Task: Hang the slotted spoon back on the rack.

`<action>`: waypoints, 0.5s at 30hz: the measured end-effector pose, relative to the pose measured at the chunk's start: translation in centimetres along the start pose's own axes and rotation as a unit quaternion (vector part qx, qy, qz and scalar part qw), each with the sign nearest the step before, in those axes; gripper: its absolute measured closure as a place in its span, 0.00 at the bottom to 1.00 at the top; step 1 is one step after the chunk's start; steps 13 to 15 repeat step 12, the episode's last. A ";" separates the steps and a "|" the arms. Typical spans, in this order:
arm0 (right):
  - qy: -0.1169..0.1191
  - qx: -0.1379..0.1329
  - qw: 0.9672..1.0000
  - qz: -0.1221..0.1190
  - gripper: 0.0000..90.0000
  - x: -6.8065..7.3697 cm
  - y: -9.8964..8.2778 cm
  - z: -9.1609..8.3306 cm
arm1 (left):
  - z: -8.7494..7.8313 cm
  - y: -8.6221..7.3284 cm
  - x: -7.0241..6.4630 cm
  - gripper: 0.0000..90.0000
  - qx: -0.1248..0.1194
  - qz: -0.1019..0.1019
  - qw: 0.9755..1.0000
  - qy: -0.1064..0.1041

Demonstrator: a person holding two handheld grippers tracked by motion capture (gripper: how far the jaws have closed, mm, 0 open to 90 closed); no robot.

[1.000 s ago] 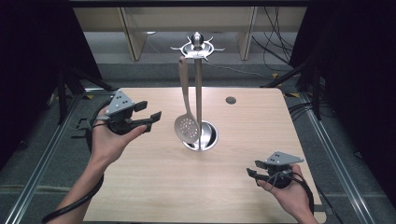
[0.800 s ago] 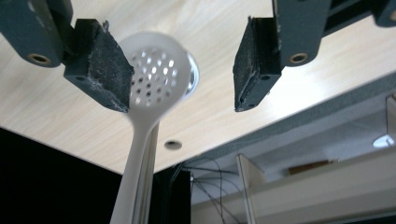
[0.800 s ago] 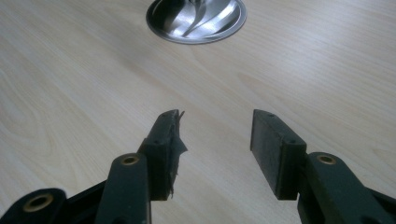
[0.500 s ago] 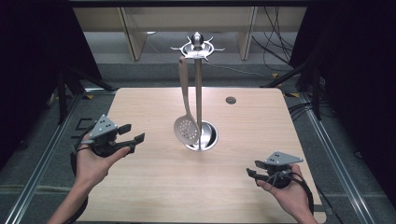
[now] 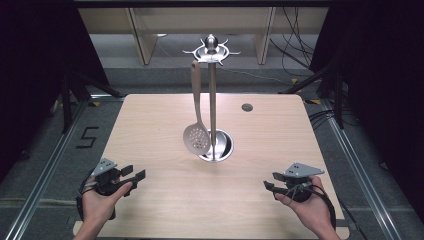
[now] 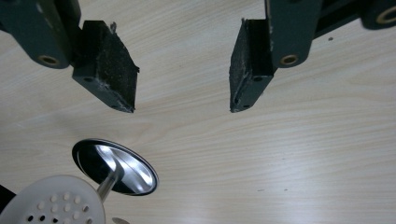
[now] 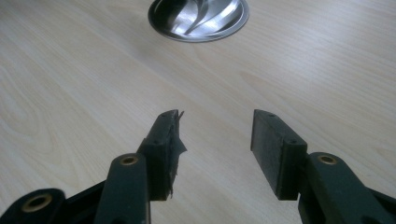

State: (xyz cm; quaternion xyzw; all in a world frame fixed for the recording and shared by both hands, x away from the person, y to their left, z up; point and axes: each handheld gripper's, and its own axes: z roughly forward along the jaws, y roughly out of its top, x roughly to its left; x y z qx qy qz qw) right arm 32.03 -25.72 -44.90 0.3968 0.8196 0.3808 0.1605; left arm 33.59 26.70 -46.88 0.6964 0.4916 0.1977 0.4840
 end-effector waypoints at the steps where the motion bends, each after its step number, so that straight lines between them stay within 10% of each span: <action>1: -0.005 -0.008 1.000 -0.003 0.58 0.0 0.0 0.1 | 0.0 0.4 0.3 0.46 -0.005 0.035 0.999 -0.003; 15: 0.004 0.001 1.000 0.005 0.58 0.0 -0.2 0.1 | -0.3 0.2 0.7 0.48 0.004 0.031 0.999 0.030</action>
